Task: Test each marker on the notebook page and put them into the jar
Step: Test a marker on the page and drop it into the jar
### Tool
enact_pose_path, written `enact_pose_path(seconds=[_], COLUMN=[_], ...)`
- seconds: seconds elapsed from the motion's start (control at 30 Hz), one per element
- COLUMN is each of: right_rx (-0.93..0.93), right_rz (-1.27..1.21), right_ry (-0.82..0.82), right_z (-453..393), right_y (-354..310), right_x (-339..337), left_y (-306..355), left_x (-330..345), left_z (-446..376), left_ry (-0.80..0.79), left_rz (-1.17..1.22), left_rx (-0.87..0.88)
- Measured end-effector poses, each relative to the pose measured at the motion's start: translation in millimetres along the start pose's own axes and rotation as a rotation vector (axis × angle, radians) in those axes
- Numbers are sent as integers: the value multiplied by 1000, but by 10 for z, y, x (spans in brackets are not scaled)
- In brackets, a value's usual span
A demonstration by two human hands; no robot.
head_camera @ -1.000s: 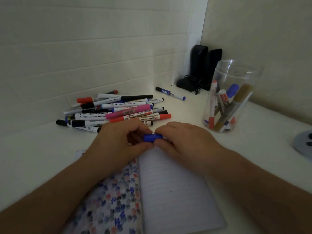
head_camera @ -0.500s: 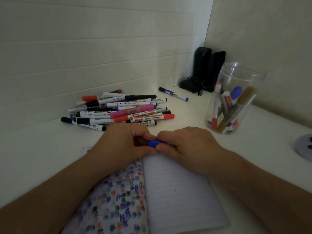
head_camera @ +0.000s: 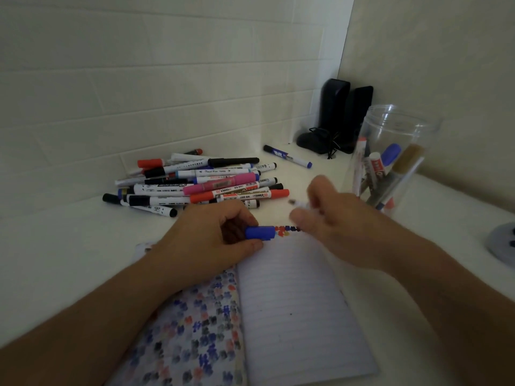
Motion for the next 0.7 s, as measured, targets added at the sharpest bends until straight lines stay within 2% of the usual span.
enact_pose_path(seconds=[0.07, 0.1, 0.17, 0.2, 0.27, 0.33, 0.5, 0.7], right_rx=[80, 129, 170, 166, 135, 86, 103, 195], right_rz=[-484, -758, -1215, -1362, -1504, -1475, -1158, -616], right_ry=[172, 195, 124, 83, 30, 44, 231, 273], right_z=[38, 46, 29, 14, 1, -22, -120, -230], right_y=[168, 238, 281, 291, 265, 256, 287, 344], right_x=[-208, -251, -226, -205, -160, -69, 92, 127], left_y=[-11, -19, -31, -35, -34, -43, -52, -60], left_x=[45, 71, 114, 124, 132, 135, 145, 144], left_z=[-2, -2, -7, -10, -14, -22, -35, -34], left_ry=[-49, -75, -112, -119, -127, -130, -136, -141], left_rz=[-21, -37, -56, -60, -76, -102, -121, -112], left_rx=[1, 1, 0, -1, -1, -2, -7, -23])
Point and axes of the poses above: each hand's wrist, its own z-axis away from the middle knuckle, its own x-axis out of the palm, y = z × x, the point moved 6 cm from there along -z, towards the middle knuckle
